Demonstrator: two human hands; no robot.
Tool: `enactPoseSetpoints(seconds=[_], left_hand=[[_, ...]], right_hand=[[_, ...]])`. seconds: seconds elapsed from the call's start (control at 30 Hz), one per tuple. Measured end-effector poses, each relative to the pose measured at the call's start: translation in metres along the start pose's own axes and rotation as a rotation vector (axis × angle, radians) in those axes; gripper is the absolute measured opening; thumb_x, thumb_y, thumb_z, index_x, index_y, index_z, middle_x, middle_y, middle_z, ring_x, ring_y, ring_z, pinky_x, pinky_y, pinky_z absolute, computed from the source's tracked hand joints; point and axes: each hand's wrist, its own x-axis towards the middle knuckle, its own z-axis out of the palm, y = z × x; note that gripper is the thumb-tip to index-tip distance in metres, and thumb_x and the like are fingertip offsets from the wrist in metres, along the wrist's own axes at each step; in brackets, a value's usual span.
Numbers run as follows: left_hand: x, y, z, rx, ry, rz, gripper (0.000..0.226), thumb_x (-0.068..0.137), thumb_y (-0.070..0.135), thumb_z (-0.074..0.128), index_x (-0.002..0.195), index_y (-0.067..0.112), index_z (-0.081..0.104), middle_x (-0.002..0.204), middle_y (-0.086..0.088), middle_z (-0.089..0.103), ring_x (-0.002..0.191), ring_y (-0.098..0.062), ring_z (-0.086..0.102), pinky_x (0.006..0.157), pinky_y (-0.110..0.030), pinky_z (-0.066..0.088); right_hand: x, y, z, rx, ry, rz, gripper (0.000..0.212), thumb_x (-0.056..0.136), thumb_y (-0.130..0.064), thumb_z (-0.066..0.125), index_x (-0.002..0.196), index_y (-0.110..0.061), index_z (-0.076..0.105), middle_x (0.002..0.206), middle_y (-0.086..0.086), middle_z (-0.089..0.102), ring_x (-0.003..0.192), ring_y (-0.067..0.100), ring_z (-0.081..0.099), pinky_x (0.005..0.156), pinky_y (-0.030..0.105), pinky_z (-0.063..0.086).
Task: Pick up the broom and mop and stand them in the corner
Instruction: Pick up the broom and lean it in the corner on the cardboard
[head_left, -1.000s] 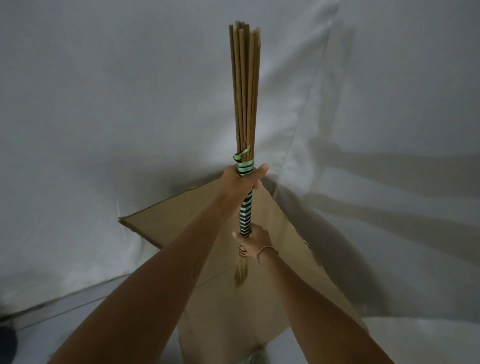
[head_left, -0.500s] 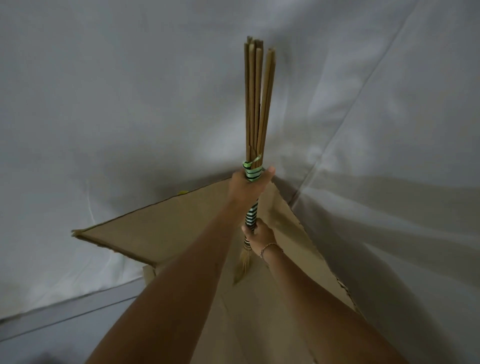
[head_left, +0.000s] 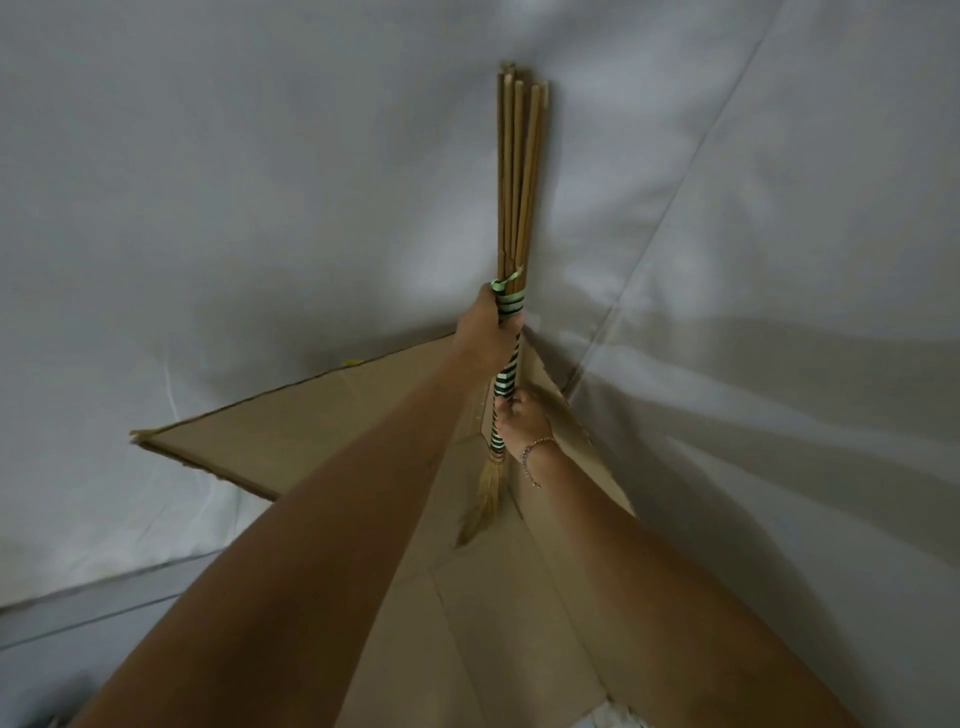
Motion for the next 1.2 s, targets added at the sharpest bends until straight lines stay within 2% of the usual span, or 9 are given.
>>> enactPoseSetpoints(seconds=[0.17, 0.3, 0.4, 0.5, 0.6, 0.73, 0.83, 0.93, 1.2], left_hand=[[0.007, 0.005, -0.006, 0.019, 0.025, 0.022, 0.036, 0.095, 0.013, 0.052, 0.131, 0.007, 0.047, 0.124, -0.014, 0.061, 0.114, -0.028, 0.057, 0.09, -0.03, 0.043], [0.007, -0.009, -0.006, 0.066, -0.039, -0.042, 0.045, 0.098, 0.015, 0.048, 0.141, 0.008, 0.036, 0.136, -0.015, 0.054, 0.126, -0.029, 0.051, 0.1, -0.033, 0.042], [0.0, -0.015, -0.008, -0.007, -0.11, -0.08, 0.064, 0.096, 0.012, 0.052, 0.151, 0.008, 0.019, 0.152, -0.016, 0.038, 0.14, -0.033, 0.038, 0.115, -0.045, 0.034], [-0.015, -0.007, -0.022, 0.111, -0.093, -0.122, 0.074, 0.095, 0.026, 0.055, 0.153, 0.008, 0.013, 0.158, -0.014, 0.029, 0.144, -0.032, 0.031, 0.114, -0.039, 0.031], [-0.036, 0.006, -0.046, 0.189, -0.05, -0.101, 0.067, 0.097, 0.034, 0.051, 0.15, 0.005, 0.023, 0.155, -0.016, 0.034, 0.142, -0.031, 0.034, 0.11, -0.036, 0.031], [-0.084, 0.028, -0.101, 0.133, -0.013, -0.072, 0.037, 0.099, 0.02, 0.047, 0.117, -0.012, 0.055, 0.122, -0.032, 0.057, 0.114, -0.041, 0.056, 0.094, -0.042, 0.043], [-0.15, 0.044, -0.155, -0.031, -0.063, -0.12, 0.035, 0.101, 0.02, 0.044, 0.11, -0.009, 0.059, 0.093, -0.013, 0.059, 0.089, -0.024, 0.057, 0.076, -0.03, 0.042], [-0.235, 0.051, -0.209, -0.271, -0.065, -0.169, 0.04, 0.103, 0.022, 0.038, 0.131, -0.005, 0.048, 0.112, -0.007, 0.057, 0.102, -0.019, 0.055, 0.077, -0.017, 0.044], [-0.547, -0.056, -0.387, -0.296, 0.079, -0.392, 0.041, 0.102, 0.019, 0.038, 0.131, -0.007, 0.048, 0.136, -0.025, 0.055, 0.124, -0.038, 0.053, 0.107, -0.046, 0.037]], right_hand=[[0.003, -0.01, -0.001, -0.019, -0.013, -0.039, 0.034, 0.098, -0.024, 0.04, 0.119, -0.003, 0.056, 0.117, 0.017, 0.065, 0.108, 0.031, 0.06, 0.092, 0.036, 0.048], [0.002, -0.009, -0.004, 0.006, -0.106, 0.002, 0.039, 0.097, -0.016, 0.039, 0.135, -0.008, 0.045, 0.135, 0.014, 0.056, 0.124, 0.029, 0.052, 0.108, 0.044, 0.04], [-0.006, -0.011, -0.008, 0.009, -0.109, -0.016, 0.042, 0.095, -0.009, 0.039, 0.137, -0.011, 0.044, 0.134, 0.011, 0.056, 0.123, 0.026, 0.053, 0.107, 0.044, 0.042], [-0.021, -0.025, -0.017, 0.01, -0.072, -0.044, 0.043, 0.092, -0.004, 0.04, 0.134, -0.009, 0.047, 0.127, 0.011, 0.06, 0.115, 0.026, 0.057, 0.102, 0.042, 0.047], [-0.042, -0.042, -0.02, -0.014, 0.026, -0.076, 0.04, 0.089, -0.001, 0.039, 0.127, -0.004, 0.053, 0.112, 0.009, 0.062, 0.107, 0.023, 0.059, 0.089, 0.029, 0.048], [-0.101, -0.077, -0.013, -0.016, 0.114, -0.117, 0.039, 0.088, -0.002, 0.039, 0.121, -0.008, 0.059, 0.12, 0.011, 0.066, 0.109, 0.025, 0.061, 0.094, 0.033, 0.049], [-0.164, -0.104, 0.006, -0.064, 0.09, -0.204, 0.032, 0.088, -0.004, 0.043, 0.112, -0.009, 0.064, 0.112, 0.013, 0.069, 0.101, 0.03, 0.065, 0.087, 0.037, 0.05], [-0.238, -0.114, 0.035, -0.091, 0.001, -0.254, 0.027, 0.087, -0.007, 0.048, 0.106, -0.007, 0.067, 0.109, 0.015, 0.071, 0.098, 0.034, 0.067, 0.083, 0.048, 0.052], [-0.511, -0.061, 0.191, -0.302, -0.242, -0.237, 0.027, 0.087, -0.011, 0.05, 0.106, -0.009, 0.068, 0.108, 0.012, 0.072, 0.101, 0.026, 0.065, 0.082, 0.027, 0.048]])
